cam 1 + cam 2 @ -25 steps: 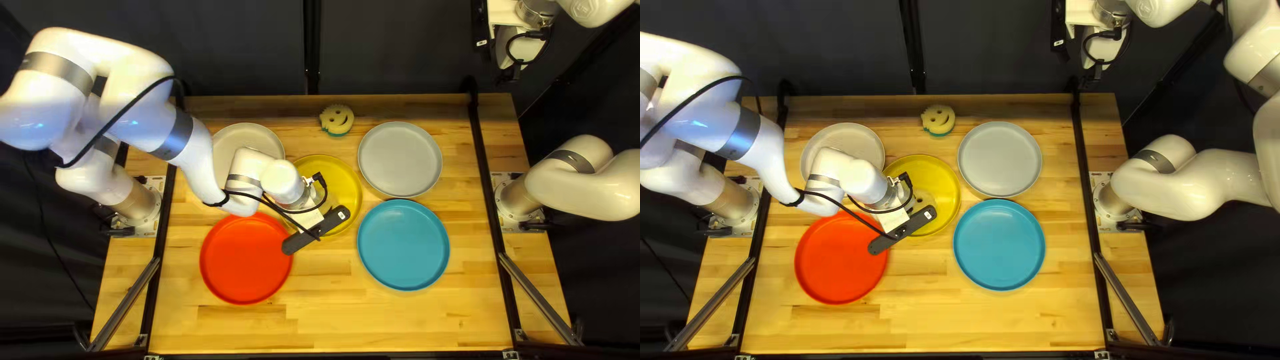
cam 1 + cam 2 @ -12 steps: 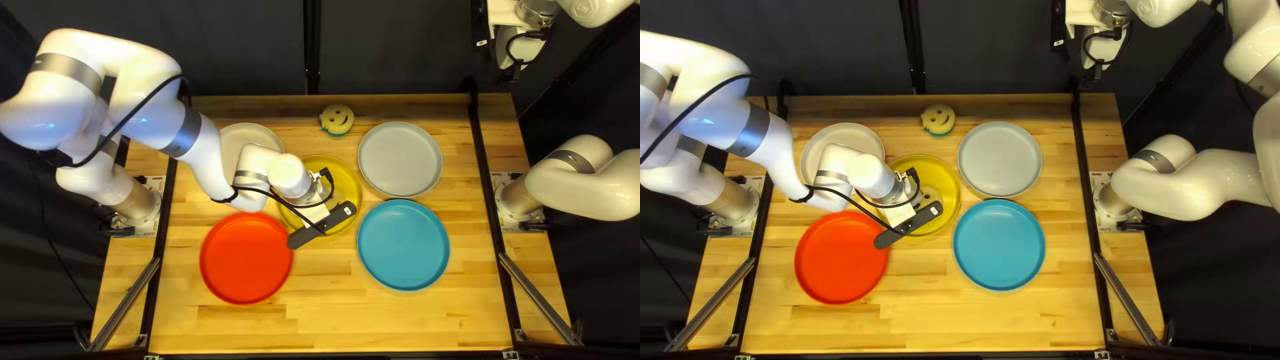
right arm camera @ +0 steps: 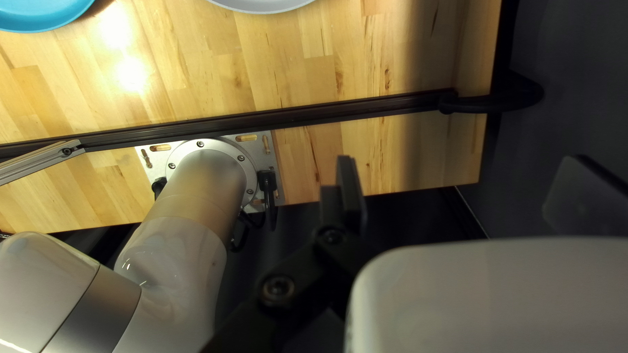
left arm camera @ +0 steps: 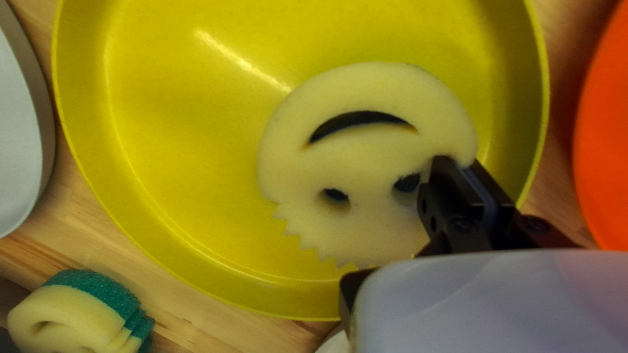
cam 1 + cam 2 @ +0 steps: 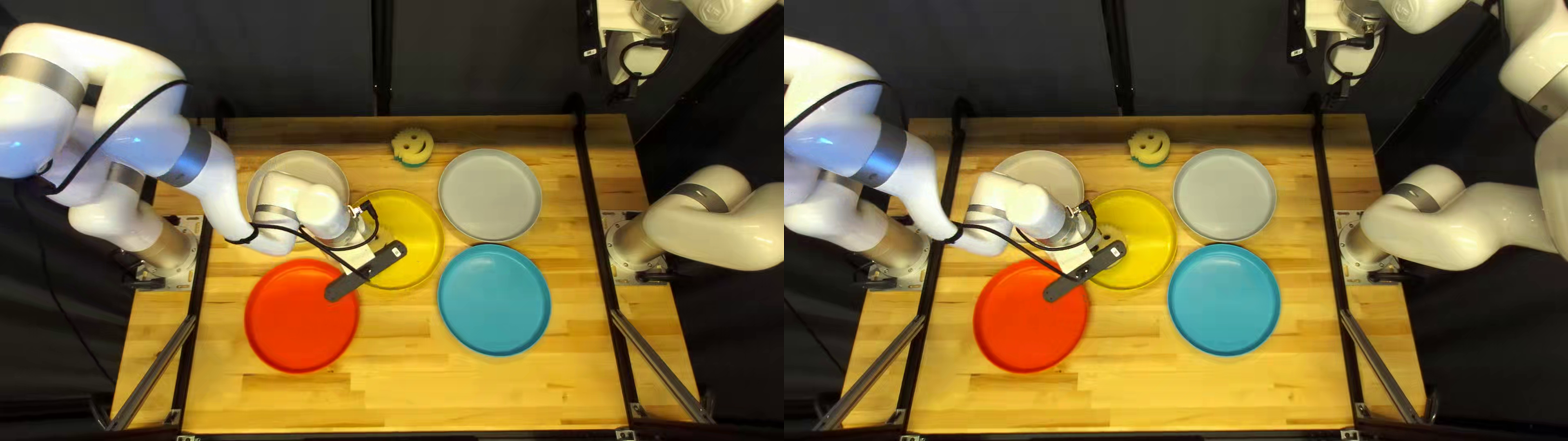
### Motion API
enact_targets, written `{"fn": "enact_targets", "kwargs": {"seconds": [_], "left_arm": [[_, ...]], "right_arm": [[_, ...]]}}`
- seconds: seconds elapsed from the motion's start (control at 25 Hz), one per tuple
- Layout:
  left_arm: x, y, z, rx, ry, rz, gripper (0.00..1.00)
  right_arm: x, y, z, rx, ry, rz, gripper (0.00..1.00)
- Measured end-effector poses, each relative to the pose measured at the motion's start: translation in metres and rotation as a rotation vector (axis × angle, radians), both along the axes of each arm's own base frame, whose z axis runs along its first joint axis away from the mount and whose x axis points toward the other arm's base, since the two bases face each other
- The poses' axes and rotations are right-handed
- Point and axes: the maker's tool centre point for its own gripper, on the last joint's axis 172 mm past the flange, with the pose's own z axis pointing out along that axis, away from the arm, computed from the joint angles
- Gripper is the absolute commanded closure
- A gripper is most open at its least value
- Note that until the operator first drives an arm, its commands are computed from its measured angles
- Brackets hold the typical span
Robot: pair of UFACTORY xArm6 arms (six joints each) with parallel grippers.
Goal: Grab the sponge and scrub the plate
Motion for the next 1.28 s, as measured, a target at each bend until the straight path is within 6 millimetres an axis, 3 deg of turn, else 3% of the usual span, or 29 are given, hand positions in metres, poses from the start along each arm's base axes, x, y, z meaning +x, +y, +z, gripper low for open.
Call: {"fn": "enact_targets", "kwargs": {"seconds": [0.36,0.56,0.68,1.16,1.28], "left_arm": [[0.052,0.014,-0.005,0.001,-0.026,-0.029,1.00],[0.066,0.017,-0.008,-0.002,-0.035,-0.046,1.00],[0.057,0.019,-0.007,-0.001,-0.031,-0.047,1.00],[-0.007,0.018,-0.003,-0.005,-0.001,0.005,1.00],[-0.014,0.017,-0.002,-0.007,0.003,0.017,1.00]], "right_arm": [[0.000,0.000,0.000,0.000,0.000,0.000,0.00],[0.000,0.000,0.000,0.000,0.000,0.000,0.00],[0.000,0.000,0.000,0.000,0.000,0.000,0.00],[0.000,0.000,0.000,0.000,0.000,0.000,0.00],[0.000,0.000,0.000,0.000,0.000,0.000,0.00]]}}
